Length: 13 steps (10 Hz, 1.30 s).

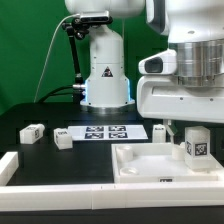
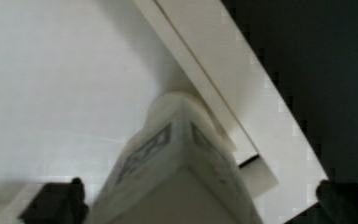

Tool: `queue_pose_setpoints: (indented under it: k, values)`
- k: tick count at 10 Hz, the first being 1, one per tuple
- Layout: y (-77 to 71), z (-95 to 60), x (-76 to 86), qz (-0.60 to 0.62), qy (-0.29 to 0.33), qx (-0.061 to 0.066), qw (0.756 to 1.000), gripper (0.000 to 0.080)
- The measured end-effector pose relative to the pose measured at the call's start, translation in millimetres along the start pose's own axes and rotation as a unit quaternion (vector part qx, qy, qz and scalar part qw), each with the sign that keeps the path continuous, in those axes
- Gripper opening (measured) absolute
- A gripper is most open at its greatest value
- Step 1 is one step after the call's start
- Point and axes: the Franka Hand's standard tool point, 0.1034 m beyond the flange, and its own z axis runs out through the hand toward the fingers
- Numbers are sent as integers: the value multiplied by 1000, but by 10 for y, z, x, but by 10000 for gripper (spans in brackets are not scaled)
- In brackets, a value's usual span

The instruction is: Assemble one leg

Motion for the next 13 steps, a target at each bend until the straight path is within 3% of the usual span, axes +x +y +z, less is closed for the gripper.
queue_pose_setpoints:
  k: [4, 7, 8, 9, 10, 13]
  values:
    - [69, -3, 35, -209, 18, -6, 978, 649]
    - [78, 1, 40, -249, 17, -6, 968, 627]
    - [79, 4, 39, -249, 17, -6, 968, 454]
    - [80, 7, 38, -249, 17, -6, 968, 454]
    - [79, 10, 36, -240, 17, -6, 971, 288]
    - [78, 11, 36, -233, 17, -6, 972, 291]
